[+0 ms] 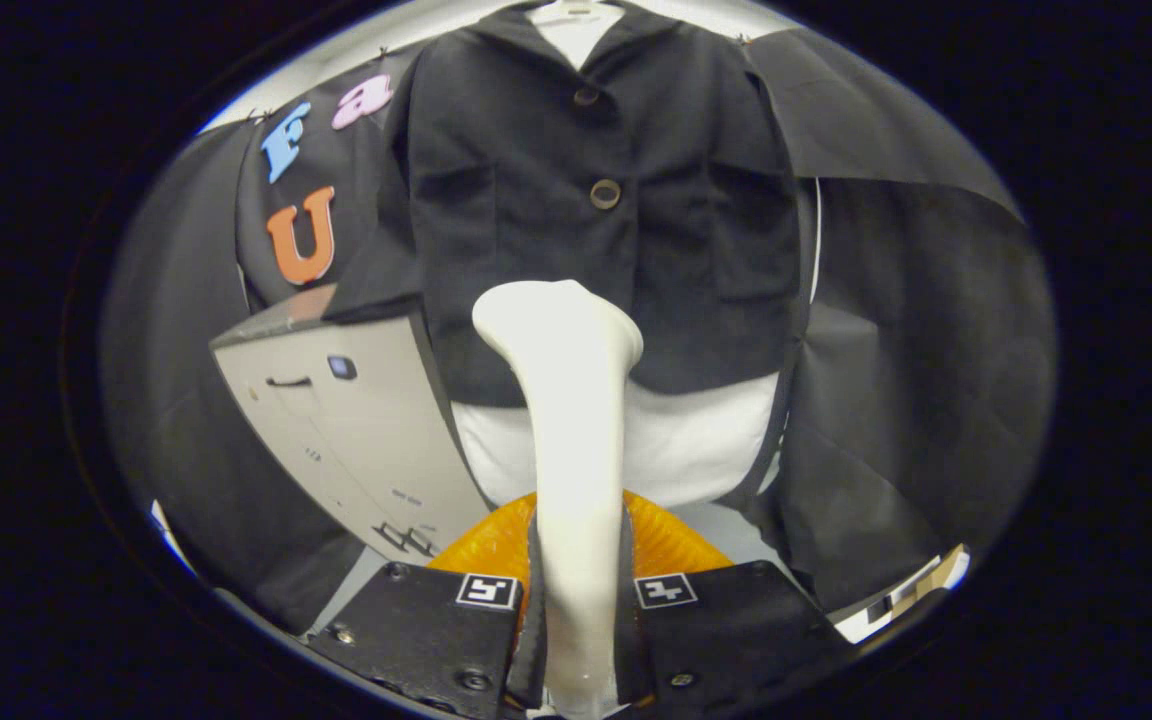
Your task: Iron the clothes twice with a garment steamer, once on the left side and once on the right side.
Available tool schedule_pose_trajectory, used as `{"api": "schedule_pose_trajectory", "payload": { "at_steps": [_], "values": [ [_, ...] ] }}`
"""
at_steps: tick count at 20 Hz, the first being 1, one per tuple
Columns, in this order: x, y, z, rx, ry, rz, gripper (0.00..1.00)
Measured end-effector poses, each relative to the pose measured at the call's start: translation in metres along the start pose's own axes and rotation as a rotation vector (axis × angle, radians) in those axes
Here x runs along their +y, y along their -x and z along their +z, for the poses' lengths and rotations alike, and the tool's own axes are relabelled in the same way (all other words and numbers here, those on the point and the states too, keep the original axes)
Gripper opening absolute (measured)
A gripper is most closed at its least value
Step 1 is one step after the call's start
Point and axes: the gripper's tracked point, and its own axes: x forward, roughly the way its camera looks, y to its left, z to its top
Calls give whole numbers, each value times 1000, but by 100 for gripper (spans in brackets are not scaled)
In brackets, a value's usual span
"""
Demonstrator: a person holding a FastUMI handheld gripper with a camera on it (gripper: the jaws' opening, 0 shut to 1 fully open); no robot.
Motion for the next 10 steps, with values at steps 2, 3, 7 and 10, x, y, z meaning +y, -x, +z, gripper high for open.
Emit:
{"api": "schedule_pose_trajectory", "payload": {
  "at_steps": [2, 3, 7, 10],
  "values": [
    [-13, 18, 33, -84, -27, 16, 29],
    [-20, 27, 51, -128, -37, 24, 29],
    [-49, 58, 125, -305, -80, 61, 30],
    [-69, 63, 173, -396, -79, 101, 29]
  ]
}}
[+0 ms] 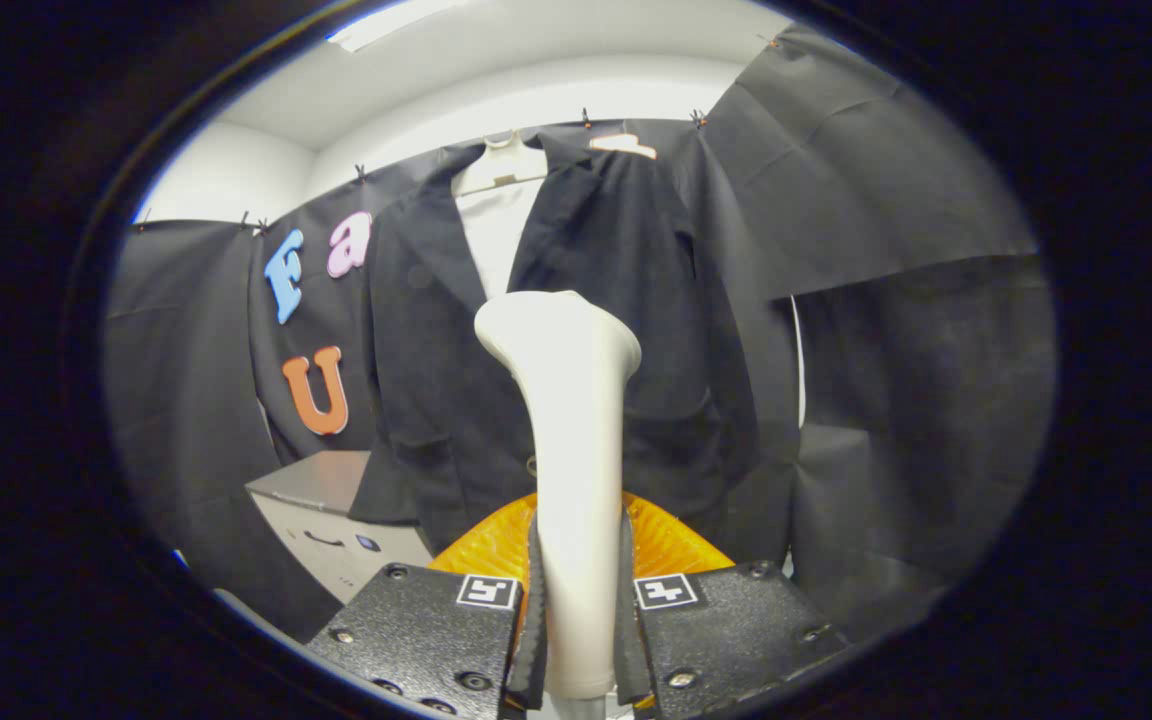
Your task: Iron the clothes twice with a garment steamer, once on the left side and once on the right side.
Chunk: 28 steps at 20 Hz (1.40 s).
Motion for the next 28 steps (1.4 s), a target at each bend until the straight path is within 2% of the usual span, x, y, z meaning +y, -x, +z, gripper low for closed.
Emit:
{"api": "schedule_pose_trajectory", "payload": {
  "at_steps": [5, 9, 12, 14, 16, 20, 28],
  "values": [
    [-20, -33, 60, -79, -5, 94, 29],
    [-30, -63, 118, -157, -57, 91, 29],
    [-42, -76, 169, -256, -41, 50, 29],
    [-39, -90, 183, -246, -36, 46, 29],
    [-42, -104, 185, -211, 3, 19, 29],
    [-43, -109, 182, -225, 33, -47, 29],
    [-43, -88, 114, -135, 59, -60, 29]
  ]
}}
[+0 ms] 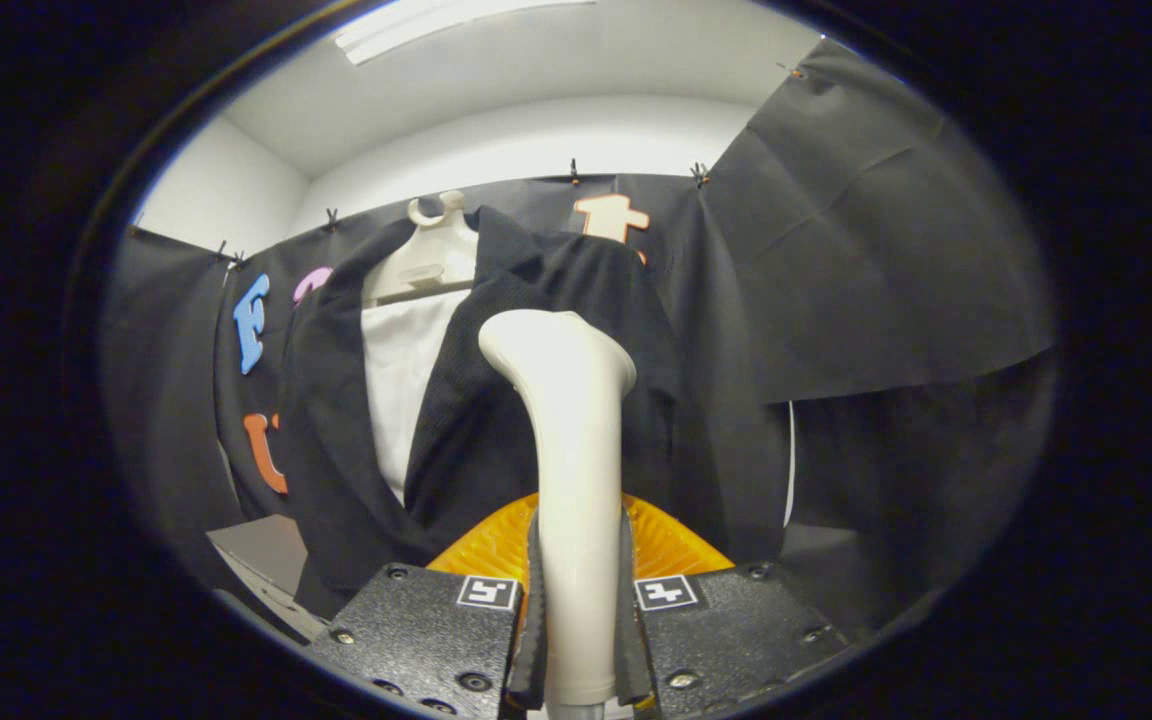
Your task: Iron the clothes twice with a garment steamer, once on the left side and once on the right side.
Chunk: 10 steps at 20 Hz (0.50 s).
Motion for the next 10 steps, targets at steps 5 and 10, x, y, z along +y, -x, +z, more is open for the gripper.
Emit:
{"api": "schedule_pose_trajectory", "payload": {
  "at_steps": [5, 10],
  "values": [
    [-2, 21, -48, 76, 46, -30, 29],
    [3, 50, -93, 149, 66, -41, 29]
  ]
}}
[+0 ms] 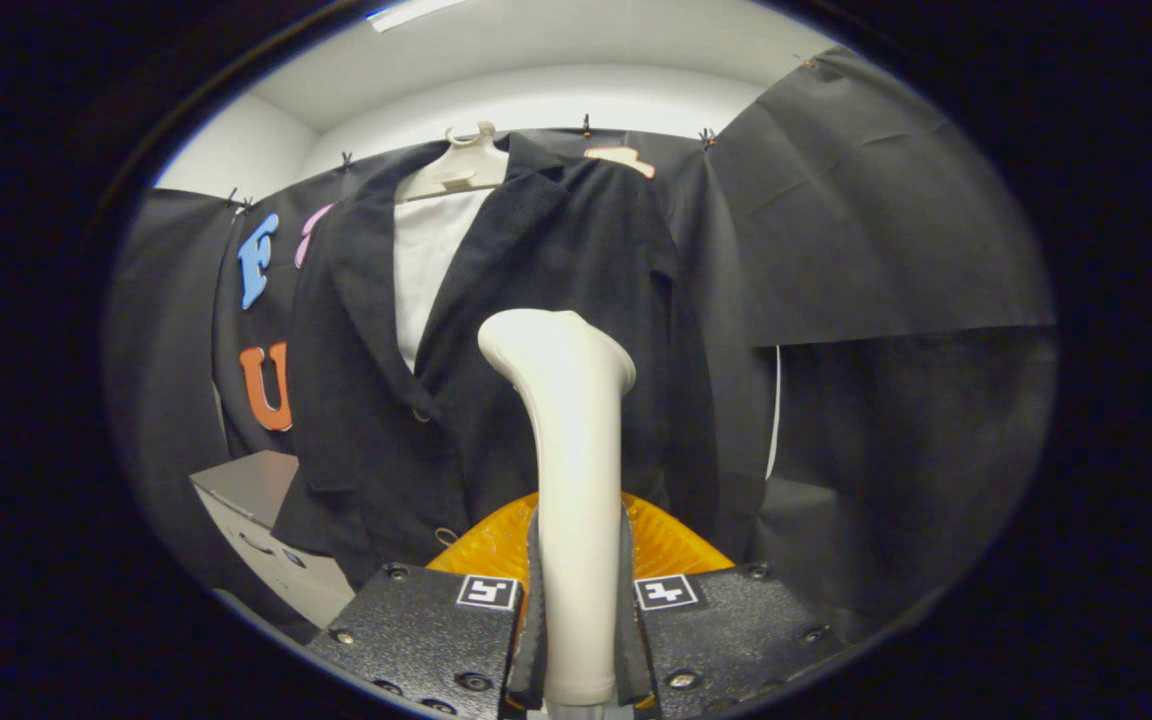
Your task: Iron the clothes twice with a garment steamer, once on the left side and once on the right side.
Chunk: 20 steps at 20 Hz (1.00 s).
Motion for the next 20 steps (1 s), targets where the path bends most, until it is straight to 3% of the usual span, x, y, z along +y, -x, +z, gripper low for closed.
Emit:
{"api": "schedule_pose_trajectory", "payload": {
  "at_steps": [20],
  "values": [
    [-2, 57, -195, 346, 30, -107, 30]
  ]
}}
